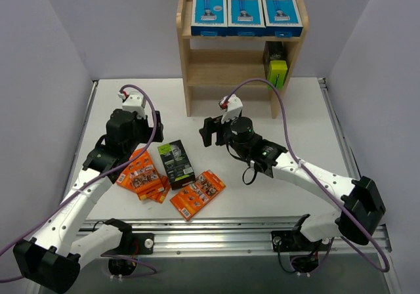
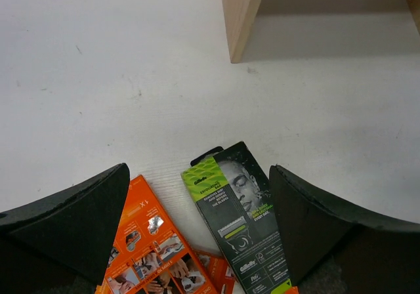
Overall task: Place and organize the shaving razors onto the shelf
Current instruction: Grab a shaving razor with the right arm
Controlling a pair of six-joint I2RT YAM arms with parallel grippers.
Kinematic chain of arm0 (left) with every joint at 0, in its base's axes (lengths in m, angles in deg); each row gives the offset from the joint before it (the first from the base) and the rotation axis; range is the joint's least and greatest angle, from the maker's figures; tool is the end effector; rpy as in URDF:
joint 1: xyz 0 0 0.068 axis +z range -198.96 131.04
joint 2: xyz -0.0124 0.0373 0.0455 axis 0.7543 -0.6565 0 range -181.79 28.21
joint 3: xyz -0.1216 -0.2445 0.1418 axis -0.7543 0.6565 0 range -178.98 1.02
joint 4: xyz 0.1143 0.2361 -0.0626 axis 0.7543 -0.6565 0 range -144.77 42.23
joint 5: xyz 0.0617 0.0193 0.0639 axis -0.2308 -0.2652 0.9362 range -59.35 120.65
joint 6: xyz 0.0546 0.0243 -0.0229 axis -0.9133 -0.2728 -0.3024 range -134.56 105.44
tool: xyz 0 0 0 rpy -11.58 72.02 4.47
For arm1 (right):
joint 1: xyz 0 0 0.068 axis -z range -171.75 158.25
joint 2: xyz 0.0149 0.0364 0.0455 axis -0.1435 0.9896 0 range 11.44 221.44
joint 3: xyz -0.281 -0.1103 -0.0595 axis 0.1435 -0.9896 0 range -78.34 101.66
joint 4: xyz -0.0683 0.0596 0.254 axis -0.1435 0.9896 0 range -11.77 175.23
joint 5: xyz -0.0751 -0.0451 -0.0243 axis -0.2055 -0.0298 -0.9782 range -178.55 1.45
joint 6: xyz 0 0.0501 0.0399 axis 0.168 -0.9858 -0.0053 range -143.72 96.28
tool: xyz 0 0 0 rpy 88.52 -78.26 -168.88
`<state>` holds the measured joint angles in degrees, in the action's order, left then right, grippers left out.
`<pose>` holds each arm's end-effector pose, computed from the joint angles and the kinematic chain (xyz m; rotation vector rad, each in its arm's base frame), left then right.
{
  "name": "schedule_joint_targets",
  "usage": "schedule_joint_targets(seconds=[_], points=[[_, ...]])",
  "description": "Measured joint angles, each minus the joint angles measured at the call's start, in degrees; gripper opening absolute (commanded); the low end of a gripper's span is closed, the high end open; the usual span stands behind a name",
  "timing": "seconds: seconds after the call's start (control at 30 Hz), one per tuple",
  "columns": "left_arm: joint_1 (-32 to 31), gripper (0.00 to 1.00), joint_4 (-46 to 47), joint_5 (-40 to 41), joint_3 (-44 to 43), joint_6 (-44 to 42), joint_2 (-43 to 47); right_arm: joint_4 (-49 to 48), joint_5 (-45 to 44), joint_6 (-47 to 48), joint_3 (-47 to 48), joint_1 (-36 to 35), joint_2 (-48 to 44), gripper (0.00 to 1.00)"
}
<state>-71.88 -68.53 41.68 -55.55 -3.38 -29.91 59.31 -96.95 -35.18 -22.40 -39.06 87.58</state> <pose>0.2159 -0.0810 0.3747 0.0738 1.9567 -0.2039 0.2291 0.2377 0.3706 -0.3904 1.5876 0.6782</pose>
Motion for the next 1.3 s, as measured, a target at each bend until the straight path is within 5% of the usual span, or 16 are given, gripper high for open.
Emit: schedule_joint_targets(seconds=[0.33, 0.73, 1.3], points=[[0.1, 0.97, 0.3, 2.7, 0.7, -0.1, 0.3, 1.1, 8.0, -24.3, -1.9, -0.4, 9.7, 1.0], [0.1, 0.97, 0.2, 2.7, 0.7, 0.0, 0.2, -9.8, 16.0, -39.6, -9.2, -0.4, 17.2, 0.98], [0.1, 0.97, -0.1, 2.8, 0.7, 0.0, 0.2, -18.3, 25.6, -43.1, -4.8, -0.3, 30.4, 0.95]])
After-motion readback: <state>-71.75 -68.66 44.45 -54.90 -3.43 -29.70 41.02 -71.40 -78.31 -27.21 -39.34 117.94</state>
